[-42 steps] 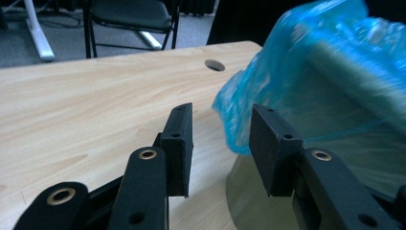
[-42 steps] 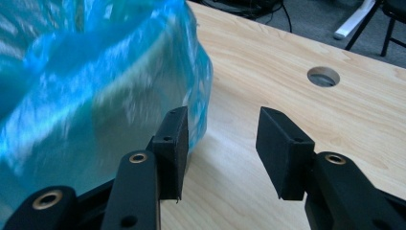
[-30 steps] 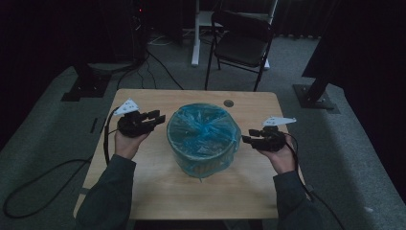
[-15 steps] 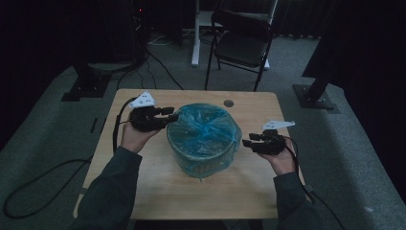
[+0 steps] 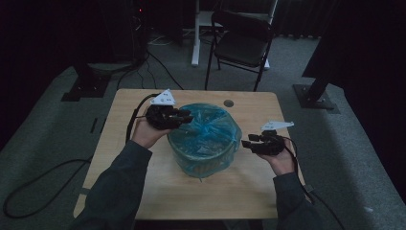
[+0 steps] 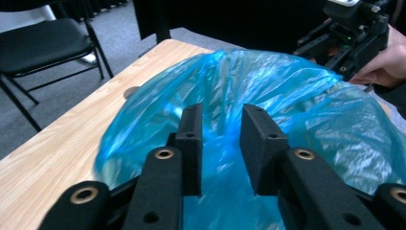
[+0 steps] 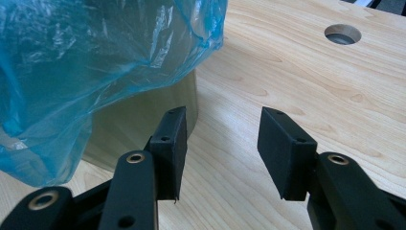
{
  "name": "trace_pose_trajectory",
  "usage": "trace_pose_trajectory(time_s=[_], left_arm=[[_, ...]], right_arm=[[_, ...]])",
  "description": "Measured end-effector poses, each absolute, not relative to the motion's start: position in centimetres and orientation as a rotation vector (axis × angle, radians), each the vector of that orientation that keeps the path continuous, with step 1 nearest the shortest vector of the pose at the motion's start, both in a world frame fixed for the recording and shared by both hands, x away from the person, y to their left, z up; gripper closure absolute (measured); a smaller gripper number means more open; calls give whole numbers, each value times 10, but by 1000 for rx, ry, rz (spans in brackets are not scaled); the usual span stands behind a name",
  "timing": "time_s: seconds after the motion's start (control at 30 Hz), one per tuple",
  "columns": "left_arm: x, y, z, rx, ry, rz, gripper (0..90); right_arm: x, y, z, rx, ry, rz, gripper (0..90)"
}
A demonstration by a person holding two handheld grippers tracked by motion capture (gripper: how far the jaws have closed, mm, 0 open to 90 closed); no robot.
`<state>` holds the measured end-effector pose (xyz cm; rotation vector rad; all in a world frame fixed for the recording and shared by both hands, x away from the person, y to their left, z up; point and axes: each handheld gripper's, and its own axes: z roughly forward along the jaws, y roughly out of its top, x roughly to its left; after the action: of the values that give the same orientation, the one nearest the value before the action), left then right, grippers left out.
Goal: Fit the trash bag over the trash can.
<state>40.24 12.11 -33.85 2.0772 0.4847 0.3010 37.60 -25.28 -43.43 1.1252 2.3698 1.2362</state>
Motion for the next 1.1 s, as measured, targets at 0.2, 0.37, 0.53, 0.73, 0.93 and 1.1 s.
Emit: trace_pose_trajectory(time_s=[0.2, 0.37, 0.53, 0.73, 0.93, 1.1], left_arm=[[406, 102, -337, 2133, 446, 300, 726], [412, 82, -337, 2195, 415, 293, 720], [416, 69, -341, 2252, 400, 295, 720], [421, 57, -348, 2344, 396, 314, 717], [422, 51, -351, 2398, 380, 332, 712], [422, 50, -352, 2417, 373, 330, 707]], right_arm=[[376, -255, -436, 1135, 2368, 1236, 529], [376, -256, -436, 1138, 2368, 1237, 529], [375, -257, -437, 1138, 2368, 1236, 529], [375, -258, -437, 1139, 2366, 1239, 529], [375, -259, -437, 1144, 2362, 1240, 529], [375, -258, -438, 1146, 2366, 1238, 528]])
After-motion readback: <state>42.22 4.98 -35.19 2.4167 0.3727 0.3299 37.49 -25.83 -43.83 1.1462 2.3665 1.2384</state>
